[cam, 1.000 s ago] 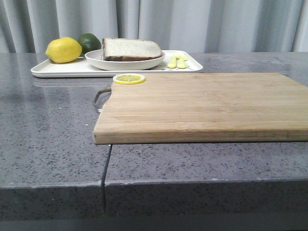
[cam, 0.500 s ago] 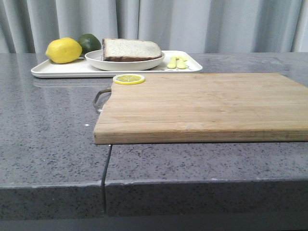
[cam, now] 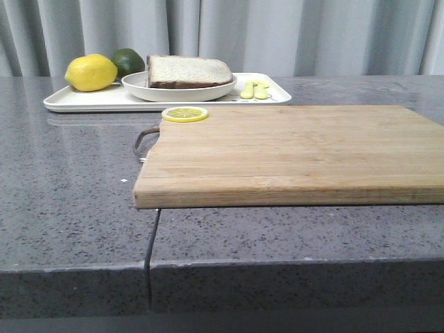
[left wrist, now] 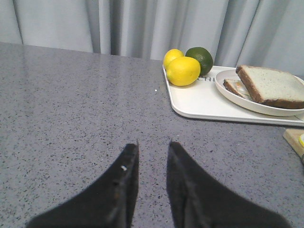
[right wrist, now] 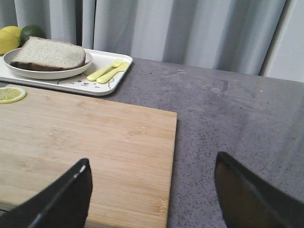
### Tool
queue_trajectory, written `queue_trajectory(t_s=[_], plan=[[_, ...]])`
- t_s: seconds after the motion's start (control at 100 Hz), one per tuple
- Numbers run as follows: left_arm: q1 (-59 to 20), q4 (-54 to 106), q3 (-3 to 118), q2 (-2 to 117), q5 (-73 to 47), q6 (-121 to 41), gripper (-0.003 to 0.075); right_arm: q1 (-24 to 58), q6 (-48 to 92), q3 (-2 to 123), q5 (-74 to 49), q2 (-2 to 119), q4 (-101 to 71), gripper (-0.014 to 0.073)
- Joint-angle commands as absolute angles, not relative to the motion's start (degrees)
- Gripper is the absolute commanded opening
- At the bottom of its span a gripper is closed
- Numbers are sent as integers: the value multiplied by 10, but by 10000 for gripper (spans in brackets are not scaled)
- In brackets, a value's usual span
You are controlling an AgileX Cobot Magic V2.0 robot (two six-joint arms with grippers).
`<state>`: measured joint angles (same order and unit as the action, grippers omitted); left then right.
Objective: Place bread and move sandwich to tray
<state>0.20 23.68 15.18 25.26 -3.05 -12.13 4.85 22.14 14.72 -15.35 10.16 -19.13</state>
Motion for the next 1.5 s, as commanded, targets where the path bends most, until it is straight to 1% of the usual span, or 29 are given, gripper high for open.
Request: queue_trajectory(t_s=[0.0, 0.03, 0.08, 0.09, 0.1, 0.12, 0.15, 0.16, 0.19, 0.21, 0.22, 0.23, 0.24, 0.27, 0.29, 0.33, 0.93, 1.26, 1.36, 1.49], plan=[[0, 242, 166, 254, 14, -122, 113, 46, 228, 161, -105, 107, -191, 499], [0, 242, 166, 254, 14, -122, 96, 46, 228, 161, -103, 107, -191, 466], [0, 242, 166, 254, 14, -122, 57, 46, 228, 161, -103, 107, -191, 387], [0, 242, 166, 254, 14, -122, 43, 46, 228, 161, -103, 107, -191, 345], [0, 242, 166, 254, 14, -122, 37, 46, 228, 161, -103, 107, -191, 345], [0, 242, 166, 254, 14, -122, 16, 46, 228, 161, -103, 107, -191, 285], [0, 242, 166, 254, 14, -122, -9, 46, 228, 161, -103, 107, -191, 237], [0, 242, 166, 254, 14, -122, -20, 46, 228, 161, -103, 107, -191, 188], [0, 242, 166, 254, 14, -122, -19, 46, 228, 161, -103, 107, -191, 139], [0, 242, 166, 254, 14, -122, -19, 46, 228, 161, -103, 107, -191, 74], [0, 242, 166, 254, 14, -122, -19, 46, 228, 161, -103, 107, -191, 74], [0, 242, 166, 254, 14, -122, -19, 46, 228, 161, -103, 107, -191, 27], [0, 242, 166, 254, 14, -122, -19, 46, 228, 161, -103, 107, -191, 27], [0, 242, 166, 254, 14, -122, -19, 46, 228, 161, -103, 107, -191, -47], [0, 242, 166, 254, 14, -122, -19, 46, 228, 161, -103, 107, -191, -74], [0, 242, 166, 254, 14, -122, -19, 46, 228, 161, -103, 107, -192, -64], [0, 242, 166, 254, 14, -122, -19, 46, 228, 161, -103, 107, -192, -67], [-14, 242, 165, 254, 15, -122, -19, 46, 228, 161, -103, 107, -192, -67], [-14, 226, 151, 254, 27, -122, -19, 46, 228, 161, -103, 107, -192, -67], [-14, 173, 103, 241, 35, -122, -19, 46, 228, 161, -103, 107, -192, -67]])
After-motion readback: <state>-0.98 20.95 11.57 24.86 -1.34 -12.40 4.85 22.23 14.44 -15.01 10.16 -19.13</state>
